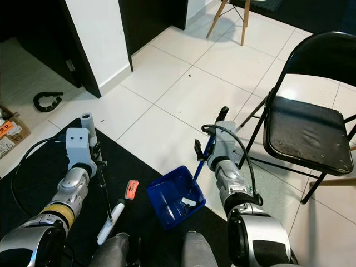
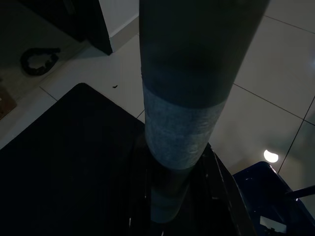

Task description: Sweep floor

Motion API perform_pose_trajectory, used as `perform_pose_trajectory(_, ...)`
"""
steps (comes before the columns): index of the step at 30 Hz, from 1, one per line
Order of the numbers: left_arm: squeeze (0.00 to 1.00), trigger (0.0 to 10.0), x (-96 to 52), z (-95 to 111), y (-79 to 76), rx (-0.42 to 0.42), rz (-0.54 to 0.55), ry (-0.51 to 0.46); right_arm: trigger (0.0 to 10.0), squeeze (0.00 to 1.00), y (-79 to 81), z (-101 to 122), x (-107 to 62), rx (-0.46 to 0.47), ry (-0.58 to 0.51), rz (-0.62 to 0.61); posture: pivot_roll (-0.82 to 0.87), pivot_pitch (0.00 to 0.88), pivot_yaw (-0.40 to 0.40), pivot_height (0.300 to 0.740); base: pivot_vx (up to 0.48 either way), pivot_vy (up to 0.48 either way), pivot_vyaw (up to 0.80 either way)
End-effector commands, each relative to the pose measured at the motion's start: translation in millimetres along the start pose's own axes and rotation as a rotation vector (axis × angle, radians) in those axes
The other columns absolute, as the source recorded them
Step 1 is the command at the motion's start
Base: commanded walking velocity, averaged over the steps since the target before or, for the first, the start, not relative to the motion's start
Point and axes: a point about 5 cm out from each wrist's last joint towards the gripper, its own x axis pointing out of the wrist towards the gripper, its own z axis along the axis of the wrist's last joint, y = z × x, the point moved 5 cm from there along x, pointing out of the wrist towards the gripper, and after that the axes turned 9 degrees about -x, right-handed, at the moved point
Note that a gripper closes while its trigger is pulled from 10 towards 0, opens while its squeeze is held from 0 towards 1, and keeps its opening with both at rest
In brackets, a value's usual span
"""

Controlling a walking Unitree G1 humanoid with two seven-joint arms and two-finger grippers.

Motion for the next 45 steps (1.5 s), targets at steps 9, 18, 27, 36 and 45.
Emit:
perform_pose_trajectory(9, 0.00, 10.0, -11.1, -37, -0.5, -0.020, 0.001, 0.131, 10.0, 0.00, -4.3, -7, -2.7, -0.048, 0.019, -0.046, -0.03, 0.088, -0.012, 0.740, 0.000, 0.000, 0.00)
perform_pose_trajectory(18, 0.00, 10.0, -12.7, -36, 3.5, 0.013, 0.011, 0.106, 10.0, 0.00, 0.1, -9, -3.3, -0.097, 0.025, -0.054, -0.03, 0.097, 0.012, 0.740, 0.000, 0.000, 0.00)
perform_pose_trajectory(27, 0.00, 10.0, -15.2, -37, 8.5, 0.002, 0.020, 0.092, 10.0, 0.00, 2.3, -11, -4.6, -0.111, 0.025, -0.066, -0.03, 0.105, 0.027, 0.740, 0.000, 0.000, 0.00)
perform_pose_trajectory(36, 0.00, 10.0, -16.6, -34, 14.6, -0.010, 0.033, 0.070, 10.0, 0.00, 4.5, -11, -4.9, -0.134, 0.021, -0.084, -0.03, 0.125, 0.059, 0.740, 0.000, 0.000, 0.00)
perform_pose_trajectory(45, 0.00, 10.0, -17.5, -35, 15.9, -0.017, 0.032, 0.071, 10.0, 0.00, 5.9, -12, -5.5, -0.140, 0.021, -0.084, -0.03, 0.143, 0.070, 0.740, 0.000, 0.000, 0.00)
